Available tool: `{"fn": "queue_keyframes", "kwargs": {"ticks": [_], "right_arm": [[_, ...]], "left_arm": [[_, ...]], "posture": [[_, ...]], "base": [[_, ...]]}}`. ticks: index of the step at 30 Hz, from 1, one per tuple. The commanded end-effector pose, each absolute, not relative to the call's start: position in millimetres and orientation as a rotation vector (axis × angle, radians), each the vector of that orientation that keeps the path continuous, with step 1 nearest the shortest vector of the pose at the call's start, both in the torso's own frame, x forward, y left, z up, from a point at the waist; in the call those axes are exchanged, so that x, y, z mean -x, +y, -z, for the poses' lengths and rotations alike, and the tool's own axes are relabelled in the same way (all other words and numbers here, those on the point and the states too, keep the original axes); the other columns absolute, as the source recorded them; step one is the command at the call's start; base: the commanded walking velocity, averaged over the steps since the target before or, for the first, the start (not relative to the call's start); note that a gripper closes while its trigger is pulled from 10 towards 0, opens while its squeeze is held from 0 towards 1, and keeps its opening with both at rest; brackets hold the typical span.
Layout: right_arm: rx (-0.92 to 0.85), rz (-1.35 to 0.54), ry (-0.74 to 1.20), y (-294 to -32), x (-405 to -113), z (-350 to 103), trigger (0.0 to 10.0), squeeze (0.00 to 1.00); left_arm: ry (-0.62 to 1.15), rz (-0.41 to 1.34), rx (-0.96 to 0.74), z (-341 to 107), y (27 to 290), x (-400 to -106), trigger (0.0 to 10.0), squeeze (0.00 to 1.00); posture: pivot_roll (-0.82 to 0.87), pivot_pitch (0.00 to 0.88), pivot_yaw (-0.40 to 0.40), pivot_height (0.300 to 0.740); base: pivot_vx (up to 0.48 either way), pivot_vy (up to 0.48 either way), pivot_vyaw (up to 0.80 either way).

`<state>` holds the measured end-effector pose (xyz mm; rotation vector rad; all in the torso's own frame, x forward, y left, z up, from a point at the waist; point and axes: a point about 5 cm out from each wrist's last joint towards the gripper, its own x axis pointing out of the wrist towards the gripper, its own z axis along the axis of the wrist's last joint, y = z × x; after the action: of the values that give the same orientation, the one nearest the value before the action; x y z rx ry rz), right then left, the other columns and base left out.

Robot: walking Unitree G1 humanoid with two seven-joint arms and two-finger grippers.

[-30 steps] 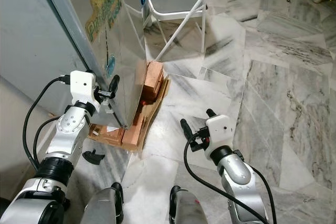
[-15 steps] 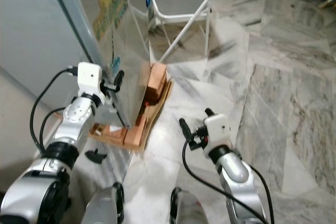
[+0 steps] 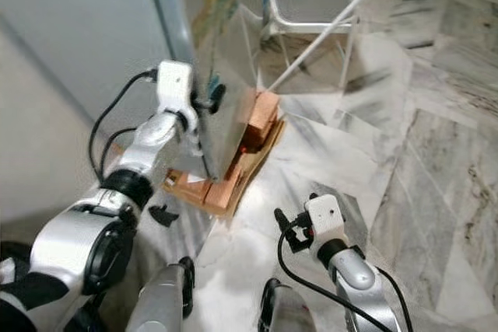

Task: Restocking fridge

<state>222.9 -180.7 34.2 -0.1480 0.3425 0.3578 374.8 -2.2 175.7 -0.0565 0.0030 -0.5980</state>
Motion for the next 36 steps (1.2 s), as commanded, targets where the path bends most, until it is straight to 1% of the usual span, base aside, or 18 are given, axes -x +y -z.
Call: {"fn": "queue_keyframes", "kwargs": {"ticks": [1, 4, 5, 7, 8, 9, 12, 16, 18, 19, 20, 21, 24, 25, 26, 29, 32, 36], "right_arm": [[0.141, -0.377, 0.343, -175, -220, -31, 10.0, 0.00], [0.134, -0.373, 0.342, -174, -221, -30, 10.0, 0.00], [0.128, -0.367, 0.333, -175, -221, -29, 10.0, 0.00], [0.126, -0.367, 0.334, -176, -221, -28, 10.0, 0.00], [0.125, -0.372, 0.334, -176, -222, -27, 10.0, 0.00], [0.125, -0.375, 0.332, -176, -223, -27, 10.0, 0.00], [0.131, -0.387, 0.324, -175, -225, -26, 10.0, 0.00], [0.137, -0.397, 0.315, -174, -228, -26, 10.0, 0.00], [0.139, -0.408, 0.311, -172, -231, -26, 10.0, 0.00], [0.139, -0.408, 0.311, -172, -231, -26, 10.0, 0.00], [0.140, -0.411, 0.309, -171, -232, -26, 10.0, 0.00], [0.143, -0.414, 0.302, -170, -235, -26, 10.0, 0.00], [0.149, -0.414, 0.284, -169, -238, -29, 10.0, 0.00], [0.149, -0.414, 0.284, -169, -238, -29, 10.0, 0.00], [0.154, -0.408, 0.275, -169, -240, -30, 10.0, 0.00], [0.157, -0.398, 0.262, -169, -241, -32, 10.0, 0.00], [0.155, -0.377, 0.226, -170, -243, -38, 10.0, 0.00], [0.140, -0.346, 0.169, -170, -246, -47, 10.0, 0.00]], "left_arm": [[-0.549, 1.093, 0.202, -320, -129, -290, 10.0, 0.00], [-0.524, 1.121, 0.228, -313, -130, -288, 10.0, 0.00], [-0.498, 1.138, 0.218, -299, -125, -290, 10.0, 0.00], [-0.495, 1.116, 0.167, -286, -115, -297, 10.0, 0.00], [-0.472, 1.063, 0.148, -276, -103, -308, 10.0, 0.00], [-0.454, 1.035, 0.149, -271, -96, -313, 10.0, 0.00], [-0.431, 0.884, 0.142, -257, -60, -334, 10.0, 0.00], [-0.430, 0.675, 0.116, -245, 3, -355, 10.0, 0.00], [-0.426, 0.564, 0.078, -235, 42, -357, 10.0, 0.00], [-0.426, 0.564, 0.078, -235, 42, -357, 10.0, 0.00], [-0.409, 0.522, 0.067, -227, 56, -355, 10.0, 0.00], [-0.366, 0.467, 0.042, -209, 73, -352, 10.0, 0.00], [-0.297, 0.415, 0.018, -183, 88, -345, 10.0, 0.00], [-0.297, 0.415, 0.018, -183, 88, -345, 10.0, 0.00], [-0.262, 0.403, 0.004, -168, 94, -340, 10.0, 0.00], [-0.238, 0.382, 0.019, -160, 98, -336, 10.0, 0.00], [-0.175, 0.339, 0.008, -141, 104, -324, 10.0, 0.00], [-0.139, 0.314, -0.005, -125, 112, -309, 10.0, 0.00]], "posture": [[0.01, 0.100, 0.037, 0.740], [0.02, 0.101, 0.038, 0.740], [0.03, 0.102, 0.038, 0.740], [0.04, 0.102, 0.036, 0.740], [0.05, 0.099, 0.034, 0.740], [0.05, 0.099, 0.034, 0.740], [0.06, 0.097, 0.031, 0.740], [0.08, 0.095, 0.022, 0.740], [0.09, 0.092, 0.015, 0.740], [0.09, 0.092, 0.015, 0.740], [0.10, 0.092, 0.014, 0.740], [0.10, 0.089, 0.012, 0.740], [0.10, 0.088, 0.011, 0.740], [0.10, 0.088, 0.011, 0.740], [0.09, 0.086, 0.011, 0.740], [0.09, 0.087, 0.011, 0.740], [0.08, 0.085, 0.012, 0.740], [0.09, 0.083, 0.013, 0.740]], "base": [[0.000, 0.000, 0.00], [0.000, 0.000, 0.00], [0.000, 0.000, 0.00], [0.000, 0.000, 0.00], [0.000, 0.000, 0.00], [0.000, 0.000, 0.00], [0.000, 0.000, 0.00], [0.000, 0.000, 0.00], [0.000, 0.000, 0.00], [0.000, 0.000, 0.00], [0.000, 0.000, 0.00], [0.000, 0.000, 0.00], [0.000, 0.000, 0.00], [0.000, 0.000, 0.00], [0.000, 0.000, 0.00], [0.000, 0.000, 0.00], [0.000, 0.000, 0.00], [0.311, 0.000, 0.00]]}}
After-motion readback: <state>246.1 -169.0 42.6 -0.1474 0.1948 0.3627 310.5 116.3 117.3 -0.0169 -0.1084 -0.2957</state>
